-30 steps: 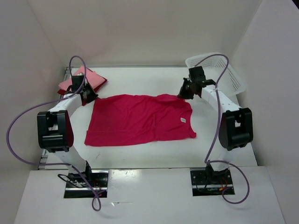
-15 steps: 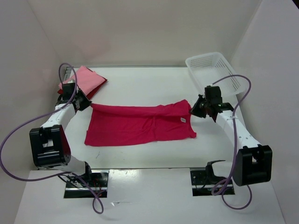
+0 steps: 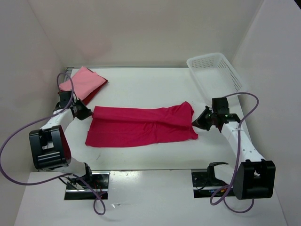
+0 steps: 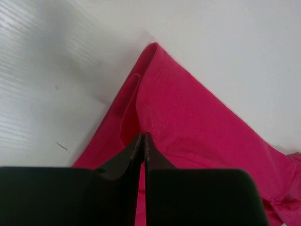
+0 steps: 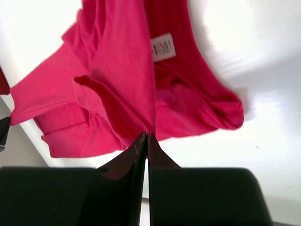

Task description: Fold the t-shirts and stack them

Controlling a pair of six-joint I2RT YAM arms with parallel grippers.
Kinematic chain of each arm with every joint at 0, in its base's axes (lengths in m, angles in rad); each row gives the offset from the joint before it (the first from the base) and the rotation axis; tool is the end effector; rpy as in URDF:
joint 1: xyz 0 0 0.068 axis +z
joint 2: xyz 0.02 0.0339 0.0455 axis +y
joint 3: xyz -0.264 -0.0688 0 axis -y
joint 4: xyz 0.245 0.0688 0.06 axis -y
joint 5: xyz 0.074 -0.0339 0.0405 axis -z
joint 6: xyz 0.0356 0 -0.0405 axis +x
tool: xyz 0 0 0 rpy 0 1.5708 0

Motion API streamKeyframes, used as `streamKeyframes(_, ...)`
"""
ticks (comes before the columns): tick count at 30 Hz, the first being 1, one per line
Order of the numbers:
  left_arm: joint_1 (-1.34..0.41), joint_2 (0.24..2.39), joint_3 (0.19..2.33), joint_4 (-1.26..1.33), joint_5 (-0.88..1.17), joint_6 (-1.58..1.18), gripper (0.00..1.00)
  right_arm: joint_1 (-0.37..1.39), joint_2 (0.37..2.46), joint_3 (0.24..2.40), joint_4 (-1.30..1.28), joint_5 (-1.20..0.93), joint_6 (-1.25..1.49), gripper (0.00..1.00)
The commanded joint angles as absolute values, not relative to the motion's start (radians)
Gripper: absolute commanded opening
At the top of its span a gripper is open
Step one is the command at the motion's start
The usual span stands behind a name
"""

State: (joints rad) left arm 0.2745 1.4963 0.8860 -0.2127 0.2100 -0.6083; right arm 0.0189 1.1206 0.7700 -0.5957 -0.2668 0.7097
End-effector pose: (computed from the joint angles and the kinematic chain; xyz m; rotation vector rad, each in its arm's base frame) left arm 0.2999 0.0768 0.2057 -0.9384 2.2191 -0.4071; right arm 0.2190 0.0135 0.2355 0.7690 2.4676 0.6208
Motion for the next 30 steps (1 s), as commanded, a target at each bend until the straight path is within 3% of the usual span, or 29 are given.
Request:
streamKeyframes(1, 0.313, 1.441, 0.856, -0.221, 0.247, -0.643, 0.11, 0.008, 1.075, 0.738, -0.644, -0.298, 0.756, 0.09)
streamKeyframes(8, 0.313, 1.306, 0.838, -0.242, 0.167, -0.690, 0.33, 0.008, 1.026, 0.756, -0.675, -0.276, 0.756, 0.30)
streamKeyframes(11, 0.313, 1.250, 0.828, -0.215, 0.170, -0.690, 0.31, 0.047, 1.038, 0.802, -0.620, -0.265, 0.703, 0.30)
streamKeyframes(12, 0.302, 1.268, 0.828, -0.198, 0.195, -0.690, 0.31, 0.069, 1.063, 0.817, -0.609, -0.238, 0.693, 0.19)
streamKeyframes(15, 0.217, 1.328, 0.848, -0.150, 0.218, -0.690, 0.30, 0.242, 1.231, 0.905, -0.554, -0.128, 0.675, 0.00)
streamKeyframes(17, 0.172, 1.357, 0.863, -0.138, 0.209, -0.701, 0.30, 0.342, 1.345, 0.962, -0.505, -0.087, 0.644, 0.00)
streamKeyframes(19, 0.123, 1.411, 0.877, -0.127, 0.209, -0.710, 0.30, 0.379, 1.435, 1.000, -0.442, -0.075, 0.644, 0.06)
streamKeyframes(22, 0.078, 1.476, 0.877, -0.098, 0.219, -0.723, 0.30, 0.402, 1.500, 1.018, -0.387, -0.065, 0.623, 0.30)
streamKeyframes(28, 0.066, 1.545, 0.868, -0.066, 0.219, -0.732, 0.30, 0.422, 1.598, 1.064, -0.365, -0.031, 0.591, 0.45)
streamKeyframes(30, 0.057, 1.578, 0.879, -0.057, 0.228, -0.732, 0.30, 0.422, 1.638, 1.074, -0.365, -0.031, 0.578, 0.47)
